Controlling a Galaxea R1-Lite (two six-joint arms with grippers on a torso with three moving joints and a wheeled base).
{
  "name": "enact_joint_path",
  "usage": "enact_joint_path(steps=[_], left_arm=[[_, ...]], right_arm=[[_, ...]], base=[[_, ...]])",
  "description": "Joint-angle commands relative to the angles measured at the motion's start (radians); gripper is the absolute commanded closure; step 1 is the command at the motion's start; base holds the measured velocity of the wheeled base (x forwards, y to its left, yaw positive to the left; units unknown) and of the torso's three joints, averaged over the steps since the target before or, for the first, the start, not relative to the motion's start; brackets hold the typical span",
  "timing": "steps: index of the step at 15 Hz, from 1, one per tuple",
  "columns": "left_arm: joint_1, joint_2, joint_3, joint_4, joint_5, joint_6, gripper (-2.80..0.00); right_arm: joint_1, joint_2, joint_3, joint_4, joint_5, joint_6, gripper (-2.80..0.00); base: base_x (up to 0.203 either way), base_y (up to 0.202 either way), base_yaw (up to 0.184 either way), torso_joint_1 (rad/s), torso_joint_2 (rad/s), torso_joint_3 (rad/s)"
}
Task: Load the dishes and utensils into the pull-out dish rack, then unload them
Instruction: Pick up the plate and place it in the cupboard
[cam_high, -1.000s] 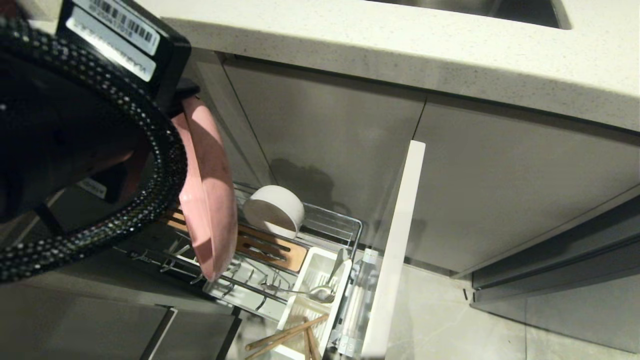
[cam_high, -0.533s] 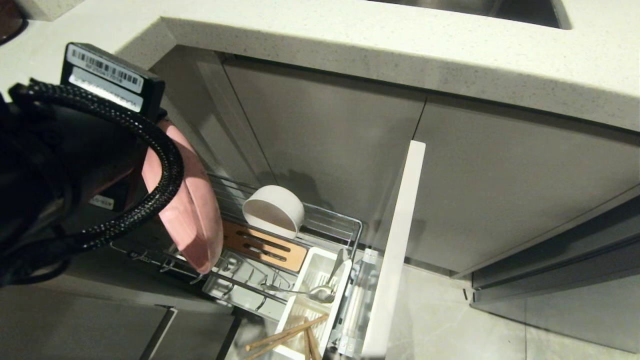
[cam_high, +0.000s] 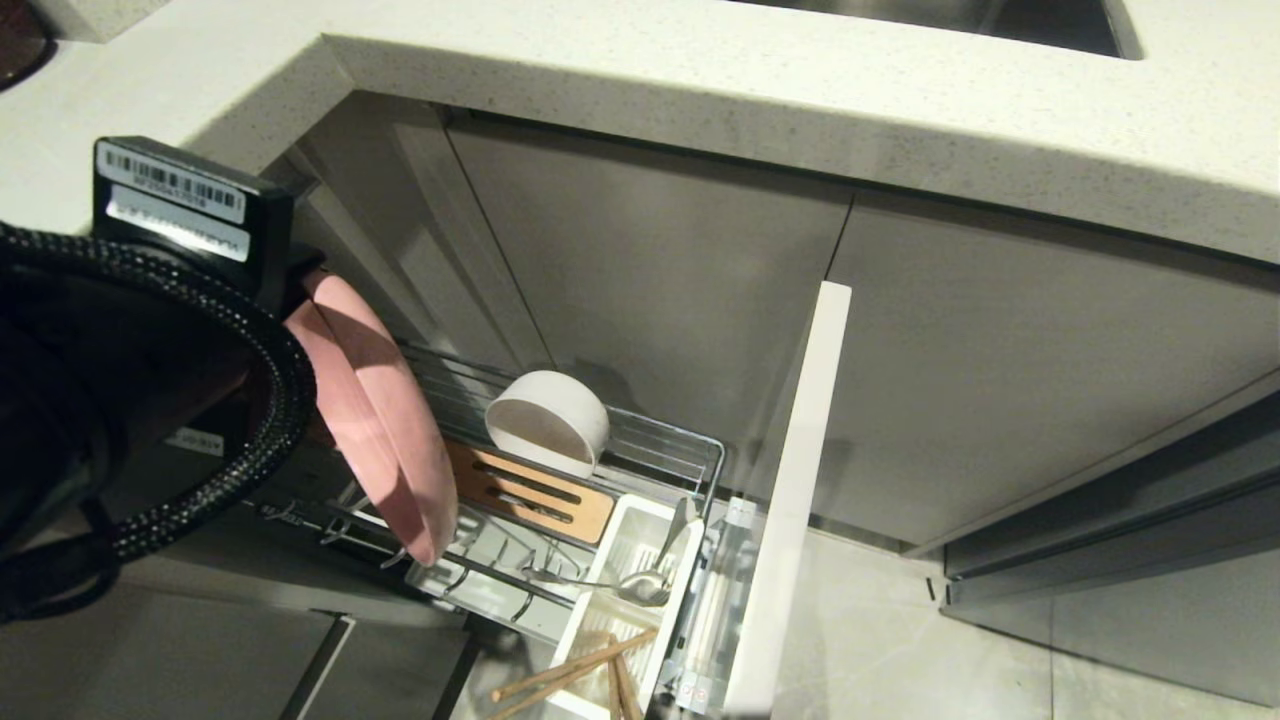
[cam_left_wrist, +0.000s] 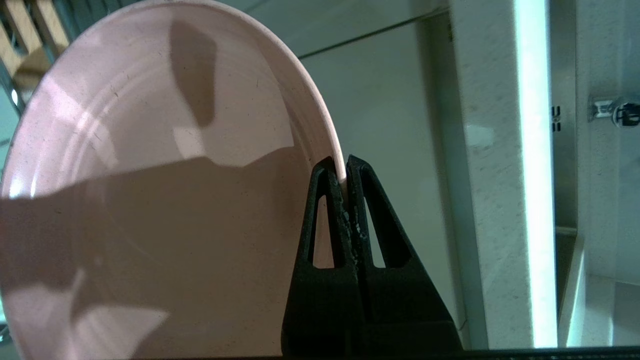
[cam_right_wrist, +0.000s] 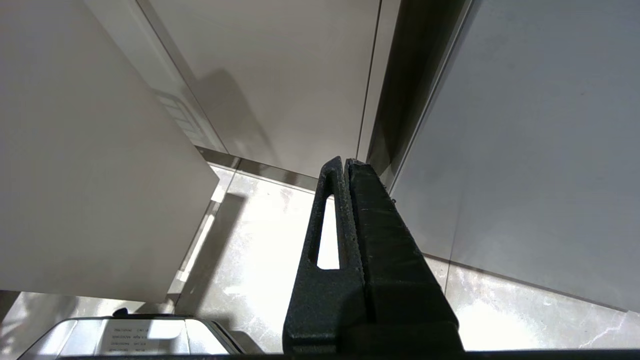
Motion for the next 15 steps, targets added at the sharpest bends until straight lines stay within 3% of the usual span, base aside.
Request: enact_joint_path(steps=[1, 10, 15], left_arm=[[-0.001, 0.005, 0.028, 0.000, -0.005, -0.042, 0.00], [-0.004, 0.058, 0.142, -0.022, -0.026, -0.158, 0.00], [-0.012, 0.062, 0.223, -0.153, -0.025, -0.161, 0.00]], right_arm=[[0.000, 0.001, 0.026, -0.001, 0.000, 0.000, 0.00], [0.000, 0.001, 0.026, -0.001, 0.000, 0.000, 0.00], [0.000, 0.001, 0.026, -0.001, 0.000, 0.000, 0.00]], base=[[0.000, 0.000, 0.000, 0.000, 0.00, 0.000], [0.000, 0.000, 0.000, 0.000, 0.00, 0.000], [0.000, 0.000, 0.000, 0.000, 0.00, 0.000]])
